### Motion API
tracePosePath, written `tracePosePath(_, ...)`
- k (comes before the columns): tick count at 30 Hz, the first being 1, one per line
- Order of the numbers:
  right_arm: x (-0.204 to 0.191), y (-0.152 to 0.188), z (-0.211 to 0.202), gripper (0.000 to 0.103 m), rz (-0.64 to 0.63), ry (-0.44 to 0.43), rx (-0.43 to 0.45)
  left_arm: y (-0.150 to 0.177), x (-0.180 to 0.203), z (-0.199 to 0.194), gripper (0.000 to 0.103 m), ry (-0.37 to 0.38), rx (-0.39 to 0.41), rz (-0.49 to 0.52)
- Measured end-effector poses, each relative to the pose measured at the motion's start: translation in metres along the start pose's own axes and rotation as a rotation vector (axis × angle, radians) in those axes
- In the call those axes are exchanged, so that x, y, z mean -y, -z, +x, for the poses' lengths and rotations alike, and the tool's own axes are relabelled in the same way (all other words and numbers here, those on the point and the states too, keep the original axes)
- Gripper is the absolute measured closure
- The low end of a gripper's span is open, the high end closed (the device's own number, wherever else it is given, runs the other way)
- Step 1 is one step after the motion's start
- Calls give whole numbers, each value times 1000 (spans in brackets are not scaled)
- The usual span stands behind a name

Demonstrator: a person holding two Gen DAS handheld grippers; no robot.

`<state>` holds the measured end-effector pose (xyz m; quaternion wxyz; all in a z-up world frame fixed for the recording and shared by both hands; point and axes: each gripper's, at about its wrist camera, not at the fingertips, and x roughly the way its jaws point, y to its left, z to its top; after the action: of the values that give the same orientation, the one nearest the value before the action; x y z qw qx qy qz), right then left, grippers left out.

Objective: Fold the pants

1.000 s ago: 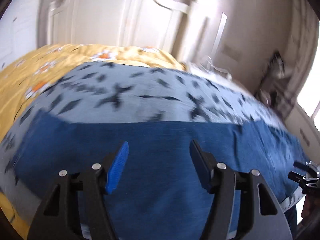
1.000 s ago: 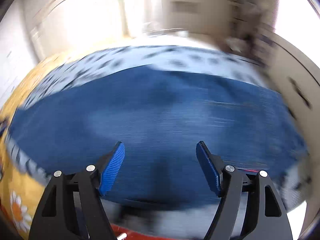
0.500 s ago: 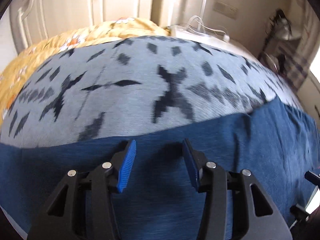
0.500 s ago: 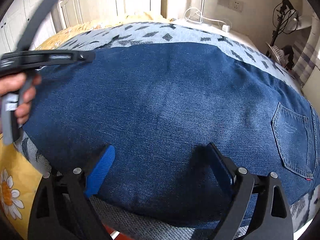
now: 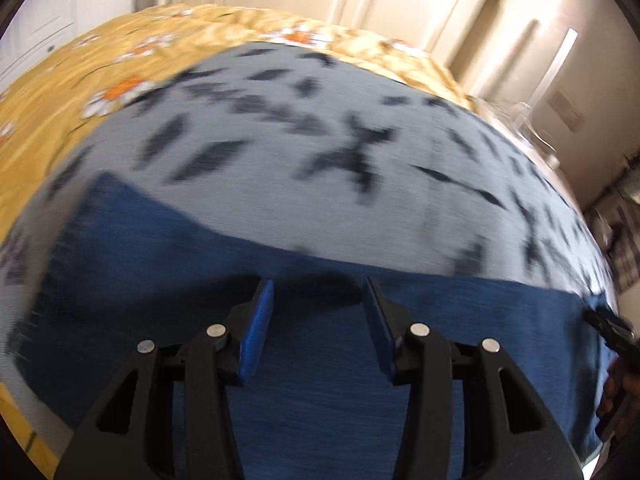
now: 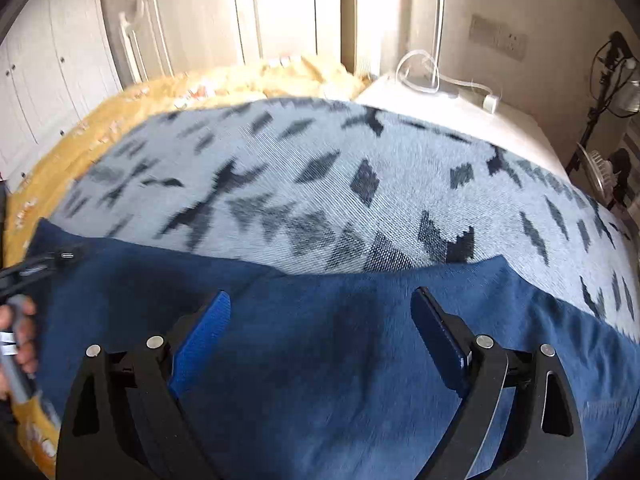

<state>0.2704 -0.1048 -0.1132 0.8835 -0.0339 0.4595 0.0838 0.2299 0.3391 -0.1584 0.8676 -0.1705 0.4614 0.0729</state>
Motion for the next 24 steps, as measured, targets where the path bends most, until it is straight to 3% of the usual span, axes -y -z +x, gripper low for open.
tracePosePath(2, 11, 3, 14, 16, 24, 28, -35, -5, -38, -8, 56, -32, 16, -77)
tracePosePath(4, 21, 9, 19, 14, 54, -13, -40, -5, -76, -34, 52, -53, 80, -172)
tracePosePath(7, 14, 14, 14, 13, 11, 23, -20, 16, -115, -85, 45, 7, 205, -301)
tracePosePath(9, 12, 15, -4, 13, 62, 17, 8, 48, -144, -105, 45, 115, 232, -447)
tracePosePath(12, -10, 21, -29, 13, 68, -82, 37, 99, -174, -111, 47, 231, 218, -608)
tracePosePath(16, -61, 39, -53, 13, 5, -175, 53, 132, -187, -97, 47, 408, 184, -729)
tracePosePath(19, -95, 56, -55, 22, -46, -202, 35, 133, -189, -90, 48, 428, 176, -749)
tracePosePath(24, -115, 78, -41, 24, -70, -184, -28, 121, -185, -73, 48, 457, 140, -780)
